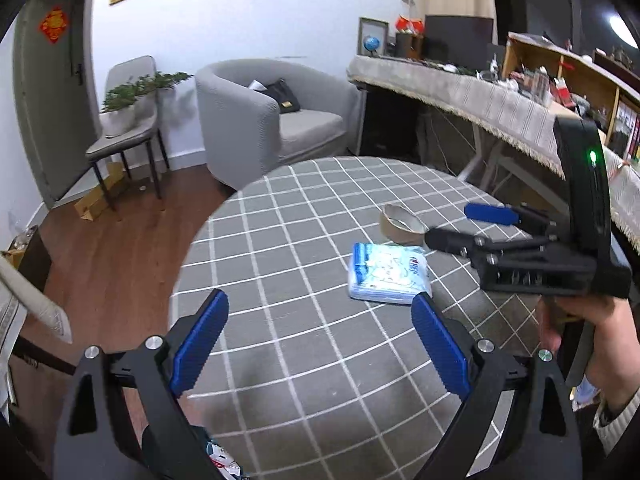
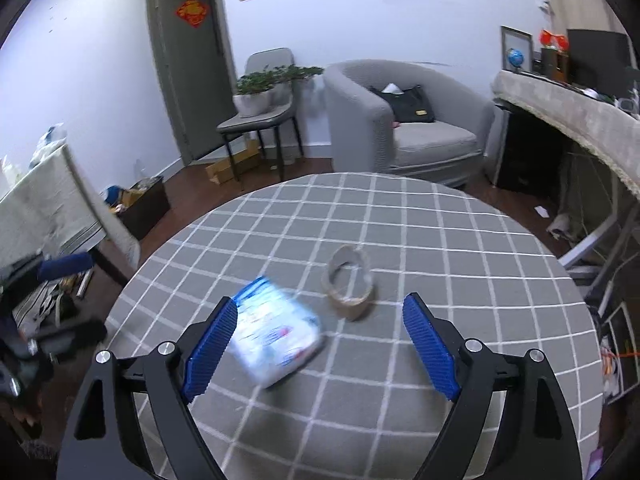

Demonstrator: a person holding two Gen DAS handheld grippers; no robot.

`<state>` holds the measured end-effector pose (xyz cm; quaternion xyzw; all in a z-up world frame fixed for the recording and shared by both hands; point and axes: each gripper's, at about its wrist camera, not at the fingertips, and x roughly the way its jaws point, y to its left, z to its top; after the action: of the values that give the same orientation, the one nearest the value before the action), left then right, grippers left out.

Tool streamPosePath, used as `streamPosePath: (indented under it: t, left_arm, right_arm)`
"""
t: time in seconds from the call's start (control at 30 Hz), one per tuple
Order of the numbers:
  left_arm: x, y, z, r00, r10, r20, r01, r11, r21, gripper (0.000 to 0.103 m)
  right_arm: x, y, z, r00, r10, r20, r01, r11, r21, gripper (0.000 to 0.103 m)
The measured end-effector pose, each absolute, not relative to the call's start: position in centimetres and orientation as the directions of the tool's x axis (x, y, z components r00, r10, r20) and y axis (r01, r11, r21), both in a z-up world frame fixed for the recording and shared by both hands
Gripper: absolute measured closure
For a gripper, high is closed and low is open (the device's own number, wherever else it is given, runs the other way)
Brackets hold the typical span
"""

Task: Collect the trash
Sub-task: 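Grasp the blue tissue pack with left gripper while right grasps the tape roll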

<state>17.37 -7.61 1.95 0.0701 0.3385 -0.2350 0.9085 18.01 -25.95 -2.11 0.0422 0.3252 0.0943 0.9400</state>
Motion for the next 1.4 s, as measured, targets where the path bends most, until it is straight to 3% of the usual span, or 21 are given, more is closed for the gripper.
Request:
streamPosePath:
  t: [0.27,0.63,0.93,1.13,1.4]
  left_arm:
    - [19.1,-11.6,-0.4,0.592,-0.368,-0.717,0.542,0.840,0.017,0.008]
    - [21.6,-14.5,-3.4,0.491,-0.366,-0.790,0.549,0.835,-0.045,0.009]
    - [22.2,-16.1,-3.9,0.490,-0.338,-0.803,0.530,0.847,-0.033,0.009]
    - [22.4,-16.0,-3.7,0.515,-0.311,-0.799,0.508,0.861,-0.008,0.026]
    - [22.5,-14.6,-3.4,0.522,-0.300,-0.799,0.492,0.871,-0.006,0.028]
  right_arm:
    - [20.2,-28.1,-3.1,0.744,0.221,-0.630,-0.125,0.973,0.194,0.016]
    - [21.4,-29.1,-4.0,0.720,0.239,-0.651,-0.133,0.969,0.208,0.016]
    - [21.8,-30.3,-4.3,0.708,0.258,-0.658,-0.133,0.963,0.235,0.016]
    - [22.2,-30.3,-4.2,0.699,0.273,-0.661,-0.141,0.959,0.246,0.016]
    - [22.9,-28.1,-4.4,0.684,0.265,-0.679,-0.169,0.964,0.206,0.016]
